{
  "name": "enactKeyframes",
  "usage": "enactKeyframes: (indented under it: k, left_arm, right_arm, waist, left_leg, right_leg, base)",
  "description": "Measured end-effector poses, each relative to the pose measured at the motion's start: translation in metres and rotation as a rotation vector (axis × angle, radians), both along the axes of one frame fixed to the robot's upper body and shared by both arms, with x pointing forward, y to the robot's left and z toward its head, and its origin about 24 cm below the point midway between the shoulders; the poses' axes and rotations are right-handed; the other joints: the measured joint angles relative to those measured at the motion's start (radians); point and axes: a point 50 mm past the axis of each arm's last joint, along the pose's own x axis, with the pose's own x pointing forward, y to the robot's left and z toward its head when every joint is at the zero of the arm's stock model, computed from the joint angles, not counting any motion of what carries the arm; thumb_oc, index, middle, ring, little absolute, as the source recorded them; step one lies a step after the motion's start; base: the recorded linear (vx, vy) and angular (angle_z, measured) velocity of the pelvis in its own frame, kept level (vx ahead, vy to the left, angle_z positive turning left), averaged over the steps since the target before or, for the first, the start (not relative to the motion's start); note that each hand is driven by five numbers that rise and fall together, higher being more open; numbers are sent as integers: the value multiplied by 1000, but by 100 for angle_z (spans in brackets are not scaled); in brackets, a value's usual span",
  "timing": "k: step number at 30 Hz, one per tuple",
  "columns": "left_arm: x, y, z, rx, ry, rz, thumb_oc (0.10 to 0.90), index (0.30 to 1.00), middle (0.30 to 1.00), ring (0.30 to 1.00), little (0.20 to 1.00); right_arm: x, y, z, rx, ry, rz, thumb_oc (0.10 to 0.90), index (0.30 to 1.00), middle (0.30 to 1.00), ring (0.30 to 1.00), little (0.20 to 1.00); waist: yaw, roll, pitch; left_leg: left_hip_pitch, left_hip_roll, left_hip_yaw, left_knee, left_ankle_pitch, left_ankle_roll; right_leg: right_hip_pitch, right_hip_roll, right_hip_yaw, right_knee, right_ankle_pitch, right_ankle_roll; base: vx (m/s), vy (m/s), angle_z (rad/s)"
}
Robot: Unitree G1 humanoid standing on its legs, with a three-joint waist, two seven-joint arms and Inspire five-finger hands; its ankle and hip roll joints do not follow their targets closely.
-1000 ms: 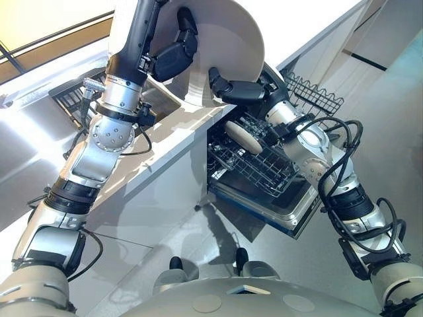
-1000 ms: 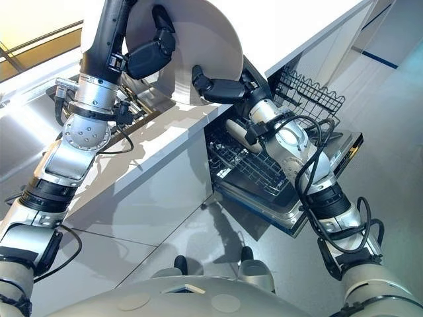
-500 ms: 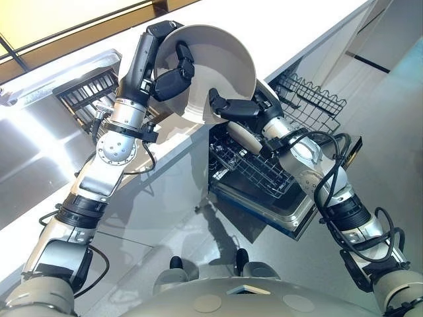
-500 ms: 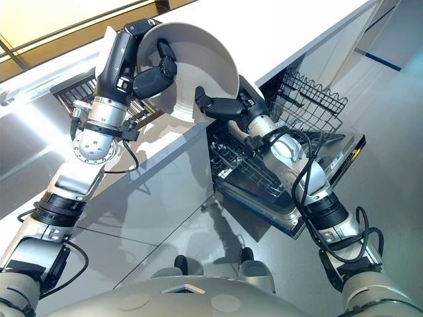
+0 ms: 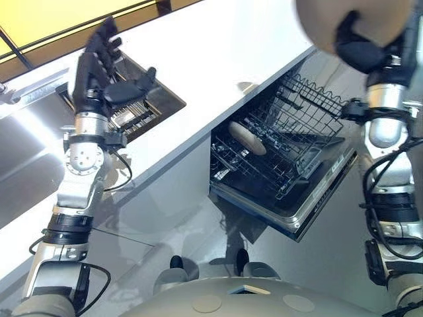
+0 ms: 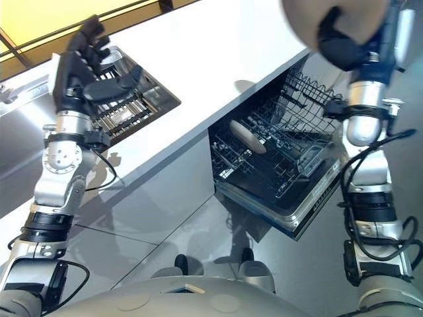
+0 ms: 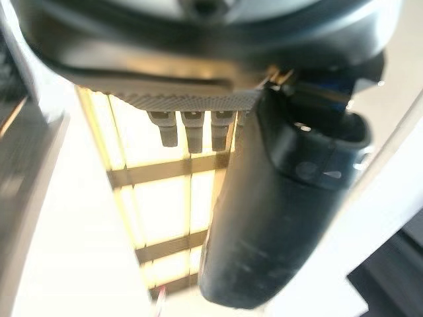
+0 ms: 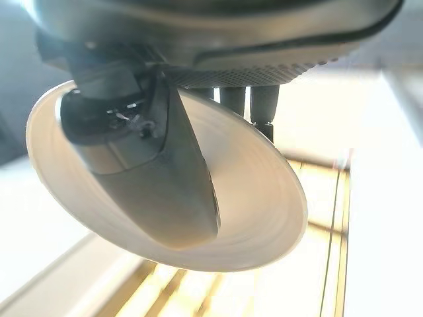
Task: Pick up plates and place into dishwasher.
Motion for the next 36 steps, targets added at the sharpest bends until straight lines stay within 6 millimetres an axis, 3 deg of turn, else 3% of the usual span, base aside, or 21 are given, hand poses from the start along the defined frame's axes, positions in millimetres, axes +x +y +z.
enactKeyframes:
  k: [3,8,13,19,23,36]
  left_arm:
    - [1,11,0,16,14,40,800,900,900,900,900]
    - [3,31,-10,21,79,113,800,900,900,900,900]
    - [1,44,-10,60,122,160,800,900,900,900,900]
    - [1,73,-28,78,247,263,800,900,900,900,900]
    - [0,80,-36,70,282,291,800,900,900,900,900]
    - [-5,83,-45,64,304,317,800,900,900,900,900]
  right_arm:
    - [-3,-17,-22,-38,91,-97,100,300,300,300,200]
    - [-14,-58,-76,-166,401,-297,100,300,300,300,200]
    - [-35,-81,-125,-176,683,-328,100,300,300,300,200]
    - [-44,-68,-158,-241,862,-202,100,300,300,300,200]
    - [-45,-58,-174,-257,920,-156,100,300,300,300,200]
    - [-42,-31,-190,-218,919,-80,100,300,300,300,200]
  waist:
    - [-8,4,-2]
    - [-7,21,-5]
    - [-8,32,-4]
    - [-30,55,1]
    - [-24,55,2]
    - [19,61,26]
  left_leg:
    - [-1,0,-9,0,0,0]
    - [-5,-2,-15,-2,2,2]
    - [-7,-4,-18,-1,2,2]
    - [-6,-4,-17,-3,2,3]
    - [-7,-4,-19,-3,3,2]
    - [-34,-4,-61,-1,19,1]
  right_leg:
    - [4,-1,-8,0,-1,0]
    - [4,-3,-12,0,-1,1]
    - [4,-4,-13,0,-3,3]
    - [3,-4,-13,0,-3,4]
    - [3,-4,-14,0,-6,8]
    - [5,-5,-54,-1,-8,9]
  base:
    - [4,-8,8]
    - [7,2,3]
    - [1,2,1]
    - [0,0,0]
    - [0,0,0]
    - [-15,5,10]
